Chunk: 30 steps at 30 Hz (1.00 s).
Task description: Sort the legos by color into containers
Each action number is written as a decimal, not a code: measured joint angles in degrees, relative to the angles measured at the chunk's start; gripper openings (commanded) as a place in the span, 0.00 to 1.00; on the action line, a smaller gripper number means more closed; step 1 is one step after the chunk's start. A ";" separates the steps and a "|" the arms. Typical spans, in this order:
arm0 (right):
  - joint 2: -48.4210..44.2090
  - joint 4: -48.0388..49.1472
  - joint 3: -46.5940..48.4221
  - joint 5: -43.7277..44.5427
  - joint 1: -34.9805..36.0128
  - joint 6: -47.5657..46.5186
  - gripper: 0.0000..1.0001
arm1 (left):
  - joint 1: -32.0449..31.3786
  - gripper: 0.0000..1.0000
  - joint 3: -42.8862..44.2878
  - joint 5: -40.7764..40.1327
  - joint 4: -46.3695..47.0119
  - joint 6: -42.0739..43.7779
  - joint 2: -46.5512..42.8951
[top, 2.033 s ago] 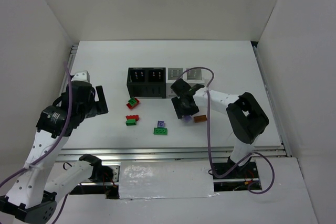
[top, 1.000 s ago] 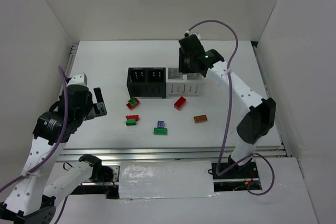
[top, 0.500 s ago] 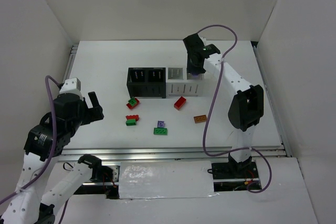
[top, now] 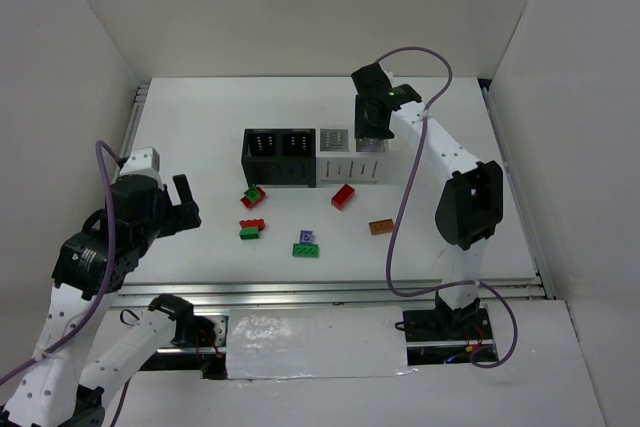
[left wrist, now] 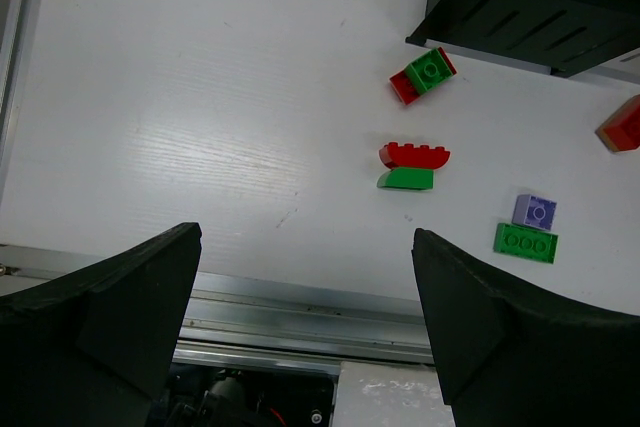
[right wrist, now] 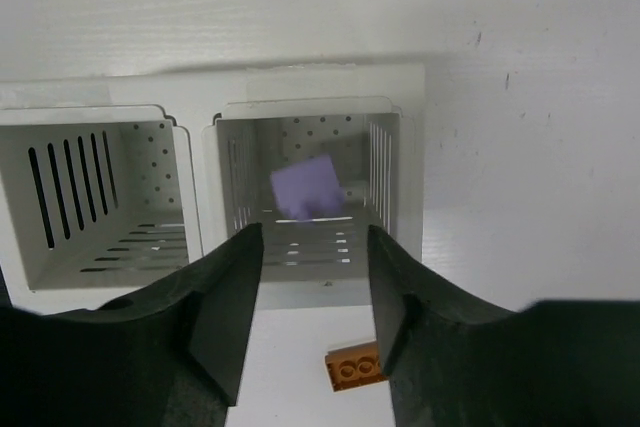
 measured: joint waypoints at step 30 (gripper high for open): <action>-3.45 0.42 -22.21 5.03 40.98 33.97 0.87 | 0.00 1.00 -0.87 0.92 1.22 -0.39 4.09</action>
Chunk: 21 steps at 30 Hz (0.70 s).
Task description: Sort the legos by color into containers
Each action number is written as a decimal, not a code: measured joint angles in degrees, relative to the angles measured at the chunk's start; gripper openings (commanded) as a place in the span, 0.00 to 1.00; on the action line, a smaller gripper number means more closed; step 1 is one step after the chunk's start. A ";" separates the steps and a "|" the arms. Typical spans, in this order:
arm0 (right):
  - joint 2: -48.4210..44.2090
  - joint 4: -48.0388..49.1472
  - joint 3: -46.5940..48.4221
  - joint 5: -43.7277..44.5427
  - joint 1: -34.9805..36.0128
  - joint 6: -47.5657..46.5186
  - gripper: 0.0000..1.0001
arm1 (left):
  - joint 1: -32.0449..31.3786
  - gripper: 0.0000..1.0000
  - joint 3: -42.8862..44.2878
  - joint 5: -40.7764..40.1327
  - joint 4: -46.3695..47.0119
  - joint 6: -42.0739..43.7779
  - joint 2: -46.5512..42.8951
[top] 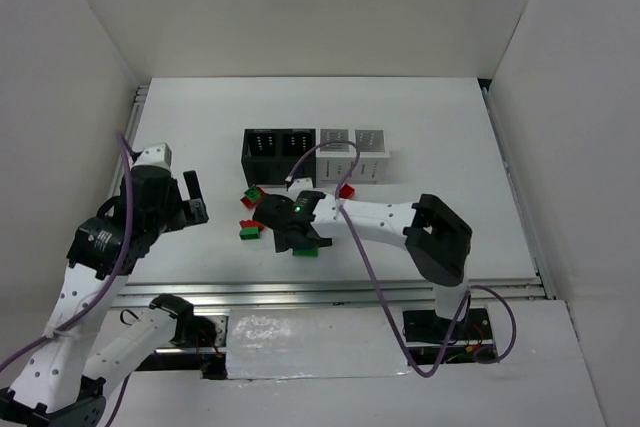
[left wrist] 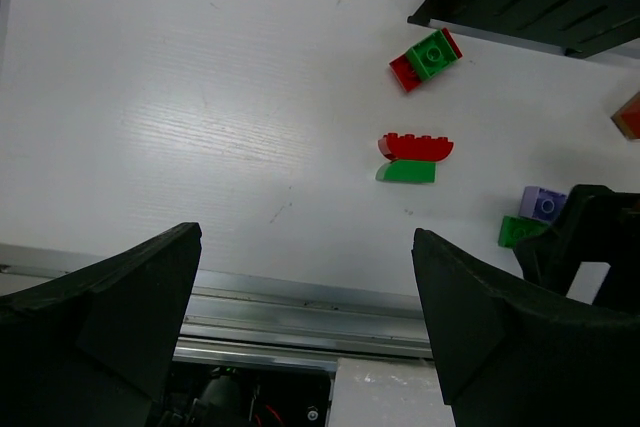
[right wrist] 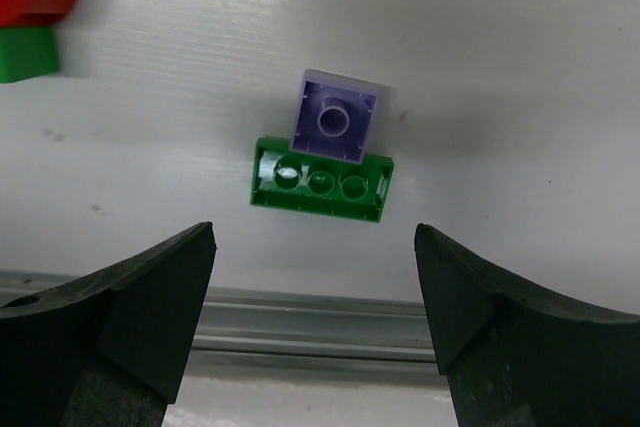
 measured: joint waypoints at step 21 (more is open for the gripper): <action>7.37 6.38 1.16 -1.20 -4.52 -0.63 0.72 | 0.00 1.00 -1.90 4.20 1.75 0.66 -1.79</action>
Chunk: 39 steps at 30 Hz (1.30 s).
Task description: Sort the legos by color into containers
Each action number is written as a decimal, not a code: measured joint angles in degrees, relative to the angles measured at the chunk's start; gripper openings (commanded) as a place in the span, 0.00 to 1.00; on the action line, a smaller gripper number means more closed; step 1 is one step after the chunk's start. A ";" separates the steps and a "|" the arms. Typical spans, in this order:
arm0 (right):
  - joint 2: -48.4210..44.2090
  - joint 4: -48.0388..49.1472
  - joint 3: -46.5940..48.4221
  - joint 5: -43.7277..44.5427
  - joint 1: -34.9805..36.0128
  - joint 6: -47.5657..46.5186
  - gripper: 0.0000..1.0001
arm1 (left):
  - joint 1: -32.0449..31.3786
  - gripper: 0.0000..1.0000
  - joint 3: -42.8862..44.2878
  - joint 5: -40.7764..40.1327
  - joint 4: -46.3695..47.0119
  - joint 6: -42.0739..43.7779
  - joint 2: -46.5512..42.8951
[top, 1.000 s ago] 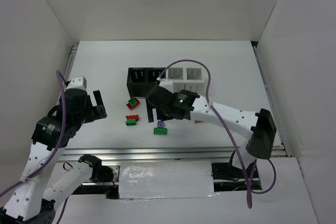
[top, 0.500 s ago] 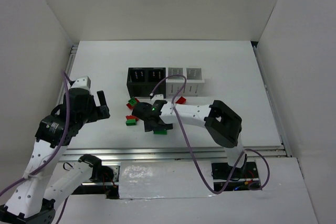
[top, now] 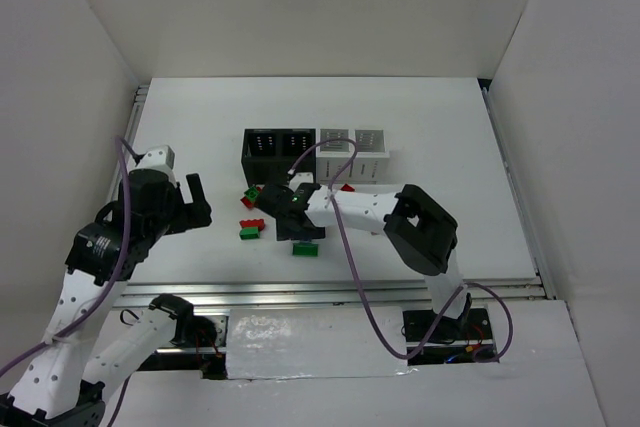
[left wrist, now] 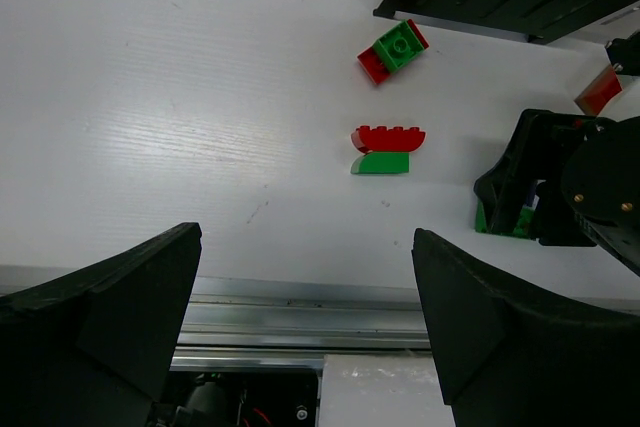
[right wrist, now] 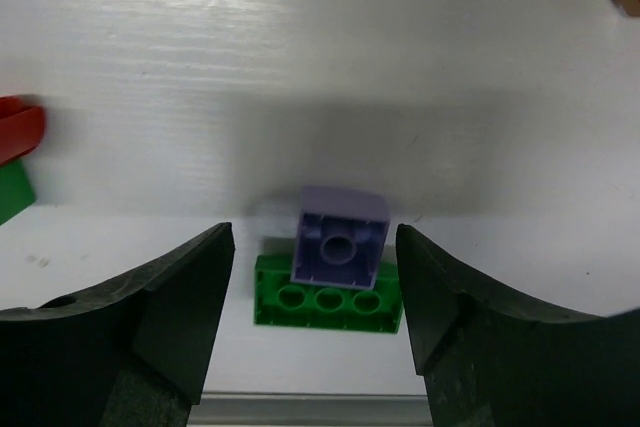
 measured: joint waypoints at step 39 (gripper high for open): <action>-5.49 -8.52 25.51 6.84 -34.47 -17.44 0.25 | 0.00 1.00 0.00 0.50 0.76 1.11 1.31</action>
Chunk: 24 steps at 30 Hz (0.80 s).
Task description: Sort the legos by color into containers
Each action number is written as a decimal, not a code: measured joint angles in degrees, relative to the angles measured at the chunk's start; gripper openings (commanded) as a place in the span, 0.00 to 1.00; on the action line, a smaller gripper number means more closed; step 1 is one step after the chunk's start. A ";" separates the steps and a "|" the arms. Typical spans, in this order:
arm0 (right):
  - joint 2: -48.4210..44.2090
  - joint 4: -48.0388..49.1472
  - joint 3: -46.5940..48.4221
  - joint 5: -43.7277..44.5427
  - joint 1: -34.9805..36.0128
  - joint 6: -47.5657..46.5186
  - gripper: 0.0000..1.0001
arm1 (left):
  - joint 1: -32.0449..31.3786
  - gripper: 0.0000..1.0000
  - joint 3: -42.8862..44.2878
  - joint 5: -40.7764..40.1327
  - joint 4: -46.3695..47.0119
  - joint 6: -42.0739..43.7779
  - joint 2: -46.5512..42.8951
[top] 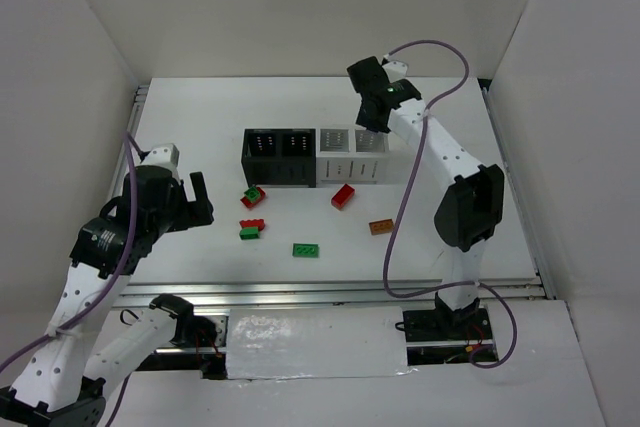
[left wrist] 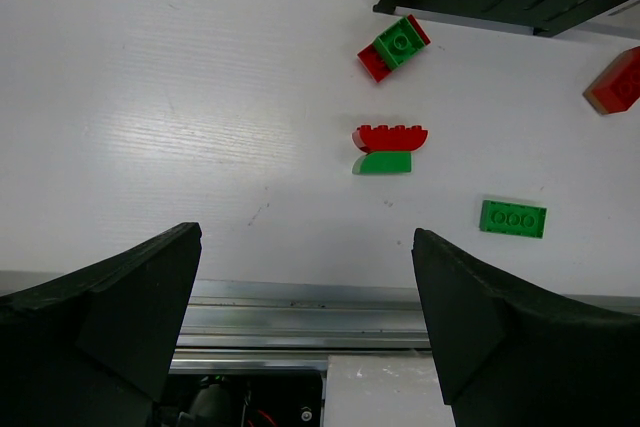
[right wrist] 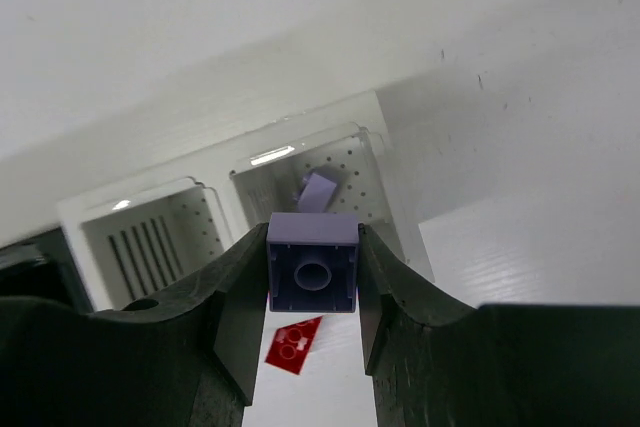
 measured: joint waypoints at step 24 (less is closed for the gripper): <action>-10.27 -1.18 -14.53 -2.19 17.79 1.64 1.00 | 0.00 1.00 0.35 -2.51 -0.35 -0.33 3.08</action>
